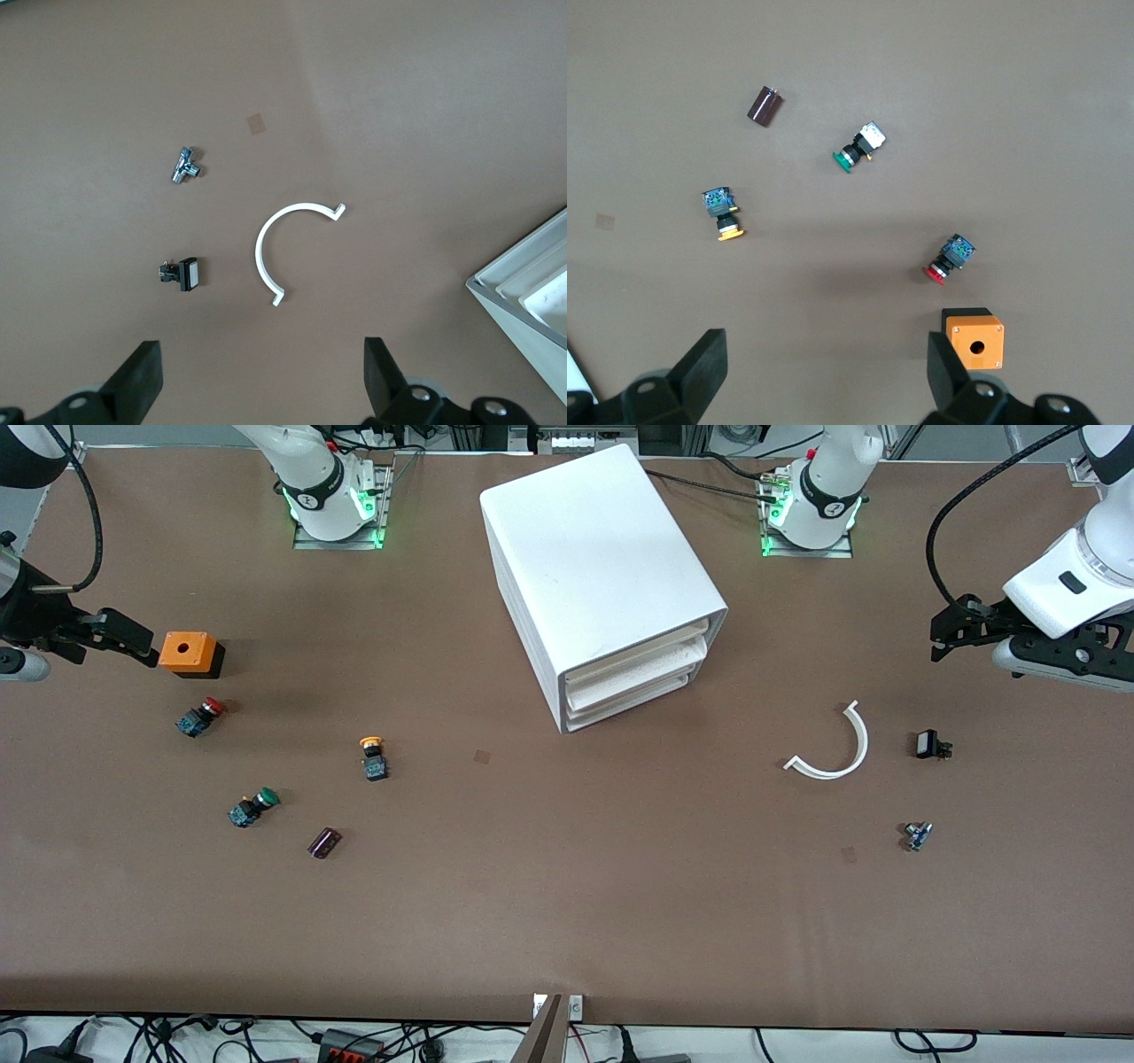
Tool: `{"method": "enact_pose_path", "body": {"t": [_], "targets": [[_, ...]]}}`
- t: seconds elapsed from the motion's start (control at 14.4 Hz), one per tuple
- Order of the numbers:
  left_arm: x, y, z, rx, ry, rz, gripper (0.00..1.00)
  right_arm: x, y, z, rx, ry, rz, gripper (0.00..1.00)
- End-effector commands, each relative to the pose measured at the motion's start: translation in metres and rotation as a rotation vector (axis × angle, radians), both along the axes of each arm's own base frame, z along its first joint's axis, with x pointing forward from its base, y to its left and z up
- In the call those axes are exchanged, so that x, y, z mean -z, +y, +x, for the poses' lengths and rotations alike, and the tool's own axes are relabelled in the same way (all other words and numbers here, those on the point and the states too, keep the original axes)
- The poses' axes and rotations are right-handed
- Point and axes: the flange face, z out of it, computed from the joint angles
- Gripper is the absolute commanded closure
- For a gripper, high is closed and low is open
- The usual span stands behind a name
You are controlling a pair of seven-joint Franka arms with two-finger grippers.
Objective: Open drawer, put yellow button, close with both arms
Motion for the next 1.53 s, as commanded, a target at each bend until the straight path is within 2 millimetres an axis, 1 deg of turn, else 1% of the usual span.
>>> {"method": "enact_pose_path", "body": {"t": [0.0,0.35,0.49,0.56,0.69,0.76,0.83,0.97,1.04,1.11,1.18,1.25,1.32,1.39,1.46], "targets": [[-0.008,-0.001,-0.004,0.016,-0.002,-0.012,0.00,-0.001,0.002,-0.003,-0.016,-0.008,-0.008,0.00],[-0.008,-0.001,-0.004,0.013,-0.002,-0.012,0.00,0.001,0.003,-0.001,-0.019,-0.005,-0.008,0.00],[-0.008,-0.001,-0.004,0.006,-0.002,-0.012,0.00,0.007,0.015,0.001,-0.038,0.012,-0.004,0.00],[-0.008,-0.001,-0.004,0.006,-0.002,-0.012,0.00,0.014,0.019,0.004,-0.044,0.024,-0.003,0.00],[-0.010,-0.002,-0.006,0.006,0.010,-0.011,0.00,0.026,0.037,0.010,-0.075,0.040,-0.003,0.00],[-0.010,-0.001,-0.009,0.006,0.038,-0.010,0.00,0.032,0.043,0.013,-0.084,0.049,-0.003,0.00],[-0.010,-0.001,-0.011,0.006,0.059,-0.010,0.00,0.042,0.046,0.017,-0.089,0.064,-0.004,0.00],[-0.006,-0.003,-0.017,0.009,0.108,-0.022,0.00,0.073,0.062,0.027,-0.116,0.114,-0.008,0.00],[-0.006,-0.005,-0.017,0.008,0.112,-0.044,0.00,0.088,0.072,0.032,-0.133,0.130,-0.009,0.00],[-0.004,-0.007,-0.018,0.011,0.127,-0.059,0.00,0.098,0.086,0.034,-0.156,0.139,-0.012,0.00],[0.001,-0.011,-0.020,0.014,0.159,-0.086,0.00,0.109,0.099,0.038,-0.176,0.145,-0.013,0.00],[0.007,-0.016,-0.022,0.015,0.196,-0.123,0.00,0.123,0.105,0.041,-0.185,0.156,-0.016,0.00],[0.017,-0.025,-0.023,0.028,0.251,-0.149,0.00,0.139,0.114,0.045,-0.199,0.168,-0.018,0.00],[0.032,-0.045,-0.025,0.060,0.328,-0.186,0.00,0.157,0.128,0.049,-0.221,0.172,-0.021,0.00],[0.043,-0.054,-0.023,0.067,0.365,-0.224,0.00,0.174,0.143,0.051,-0.241,0.178,-0.025,0.00]]}}
